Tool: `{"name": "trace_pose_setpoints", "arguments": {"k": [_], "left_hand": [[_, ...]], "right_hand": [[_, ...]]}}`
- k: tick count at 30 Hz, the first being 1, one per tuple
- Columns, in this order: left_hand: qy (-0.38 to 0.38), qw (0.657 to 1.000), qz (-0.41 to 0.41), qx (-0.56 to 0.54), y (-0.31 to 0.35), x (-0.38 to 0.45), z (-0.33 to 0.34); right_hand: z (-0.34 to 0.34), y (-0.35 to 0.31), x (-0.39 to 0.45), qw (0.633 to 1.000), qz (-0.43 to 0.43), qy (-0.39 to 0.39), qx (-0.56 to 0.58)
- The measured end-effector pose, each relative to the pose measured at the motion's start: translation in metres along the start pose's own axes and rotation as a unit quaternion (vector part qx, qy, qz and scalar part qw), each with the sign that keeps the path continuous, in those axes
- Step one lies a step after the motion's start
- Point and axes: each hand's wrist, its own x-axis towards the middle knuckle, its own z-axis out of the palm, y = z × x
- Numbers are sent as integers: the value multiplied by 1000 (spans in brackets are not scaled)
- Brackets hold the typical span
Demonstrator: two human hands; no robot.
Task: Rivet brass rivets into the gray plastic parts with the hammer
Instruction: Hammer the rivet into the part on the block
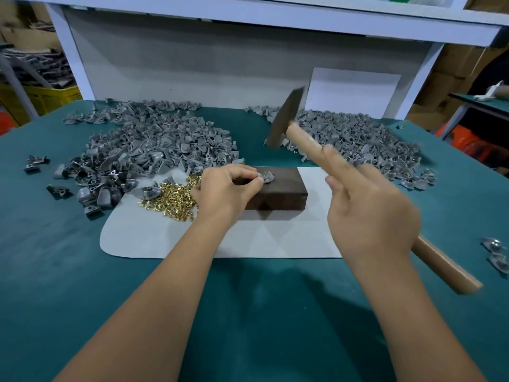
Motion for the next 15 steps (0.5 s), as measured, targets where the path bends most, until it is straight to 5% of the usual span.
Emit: {"name": "trace_pose_setpoints", "arguments": {"k": [3, 8, 12, 15], "left_hand": [[-1, 1000, -5, 10, 1, 0, -1], [0, 1000, 1, 16, 2, -1, -1], [3, 1000, -19, 7, 3, 0, 0], [15, 1000, -8, 20, 3, -1, 1]], "right_hand": [[2, 0, 2, 992, 4, -113, -58], [-1, 3, 0, 998, 33, 16, 48], [2, 0, -2, 992, 2, -119, -33], [1, 0, -3, 997, 25, -67, 22]]}}
